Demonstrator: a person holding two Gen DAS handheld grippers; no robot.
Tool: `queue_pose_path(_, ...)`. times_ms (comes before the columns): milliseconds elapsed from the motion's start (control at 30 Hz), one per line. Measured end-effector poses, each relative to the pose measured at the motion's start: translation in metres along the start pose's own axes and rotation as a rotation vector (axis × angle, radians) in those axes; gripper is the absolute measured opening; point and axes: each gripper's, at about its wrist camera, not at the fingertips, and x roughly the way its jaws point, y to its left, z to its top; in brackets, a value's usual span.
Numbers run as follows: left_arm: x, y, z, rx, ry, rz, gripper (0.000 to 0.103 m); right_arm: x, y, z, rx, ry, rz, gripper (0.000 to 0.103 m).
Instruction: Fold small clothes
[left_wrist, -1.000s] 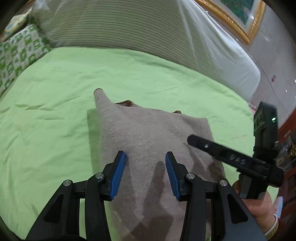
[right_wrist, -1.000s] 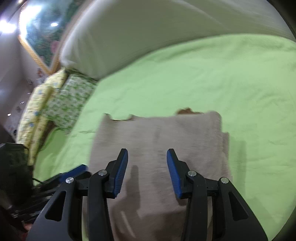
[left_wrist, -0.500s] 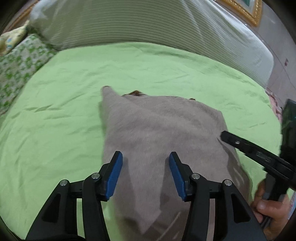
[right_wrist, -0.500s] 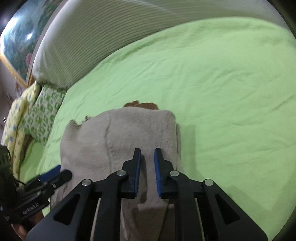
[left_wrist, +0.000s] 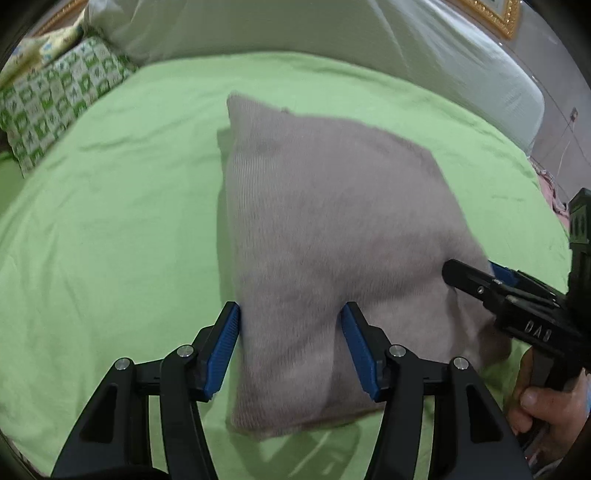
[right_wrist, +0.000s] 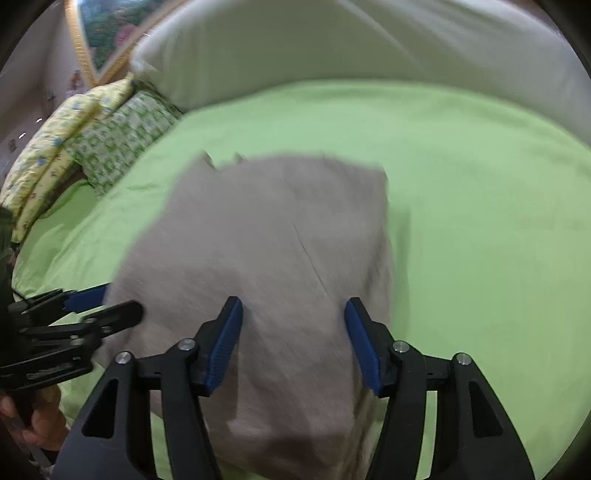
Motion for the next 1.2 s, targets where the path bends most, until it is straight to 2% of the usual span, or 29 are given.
queue_pose_path(67,0.005,0.003,-0.006,-0.016,0.014,-0.01,0.061,0.005,-0.011,-0.009,0.035,0.019,0.011,0.068)
queue_pose_path(233,0.005,0.01,-0.015,-0.04,0.014,-0.033,0.065,0.0,-0.002,-0.018,-0.035,0.018,-0.047,0.068)
queue_pose_path(433,-0.005,0.007,-0.022,0.009,-0.01,0.015,0.065,-0.014,-0.007,-0.022,-0.014,0.003,-0.034,0.068)
queue_pose_path(567,-0.009,0.008,-0.028,0.01,-0.003,0.009,0.065,-0.026,-0.009,-0.031,-0.008,0.014,-0.025,0.068)
queue_pose_path(700,-0.014,0.01,-0.036,0.0,0.003,0.006,0.068,-0.026,0.0,-0.047,-0.089,0.052,-0.113,0.068)
queue_pose_path(767,-0.019,0.009,-0.037,0.005,-0.009,0.014,0.068,-0.033,0.003,-0.049,-0.099,0.042,-0.119,0.068)
queue_pose_path(1067,-0.047,-0.001,-0.051,0.032,-0.075,0.068,0.07,-0.073,0.011,-0.042,-0.095,-0.084,-0.03,0.07)
queue_pose_path(1200,-0.06,-0.001,-0.053,0.038,-0.125,0.095,0.079,-0.084,0.012,-0.042,-0.073,-0.124,-0.001,0.074)
